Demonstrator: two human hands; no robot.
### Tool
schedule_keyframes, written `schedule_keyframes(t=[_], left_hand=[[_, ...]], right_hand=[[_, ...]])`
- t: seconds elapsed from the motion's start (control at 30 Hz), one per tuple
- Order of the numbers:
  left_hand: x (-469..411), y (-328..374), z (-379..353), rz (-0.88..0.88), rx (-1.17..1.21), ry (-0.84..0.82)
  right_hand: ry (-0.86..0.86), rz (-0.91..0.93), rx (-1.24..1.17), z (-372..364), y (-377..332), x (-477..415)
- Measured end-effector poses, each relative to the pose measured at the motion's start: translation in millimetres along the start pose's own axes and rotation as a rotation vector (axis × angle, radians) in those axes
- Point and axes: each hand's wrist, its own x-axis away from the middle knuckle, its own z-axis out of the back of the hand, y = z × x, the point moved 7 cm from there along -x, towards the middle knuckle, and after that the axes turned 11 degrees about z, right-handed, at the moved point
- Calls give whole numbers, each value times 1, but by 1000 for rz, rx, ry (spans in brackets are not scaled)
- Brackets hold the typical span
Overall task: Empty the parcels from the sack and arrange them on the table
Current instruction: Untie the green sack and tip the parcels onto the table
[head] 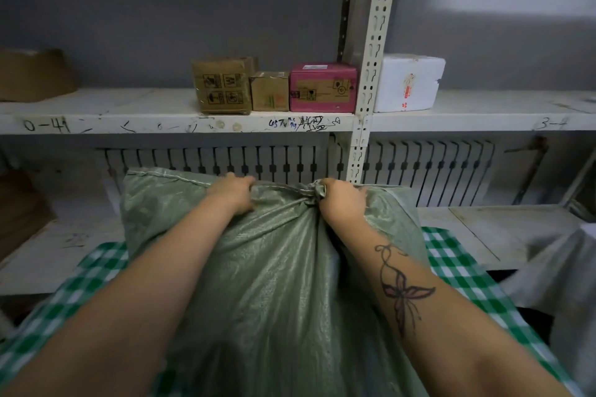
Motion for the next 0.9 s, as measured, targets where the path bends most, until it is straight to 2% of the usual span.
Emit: schedule_keyframes(t=[0.1, 0.23, 0.33, 0.43, 0.6, 0.7, 0.8, 0.9], left_hand=[[-2, 1, 9, 13, 186, 166], [1, 5, 51, 37, 456, 417], [9, 5, 66, 9, 546, 521], [16, -9, 73, 15, 735, 664], [16, -12, 84, 11, 864, 699], [19, -12, 87, -20, 871, 700], [22, -12, 87, -47, 876, 782], [23, -12, 83, -44, 884, 766]], right_hand=[[22, -27, -58, 7, -1, -3], [150, -20, -193, 35, -10, -19], [156, 14, -188, 39, -16, -24], [238, 10, -258, 40, -17, -28], [333, 61, -302, 52, -24, -34], [371, 55, -341, 59, -20, -36], [373, 109, -349, 59, -23, -39], [408, 113, -360, 61, -18, -38]])
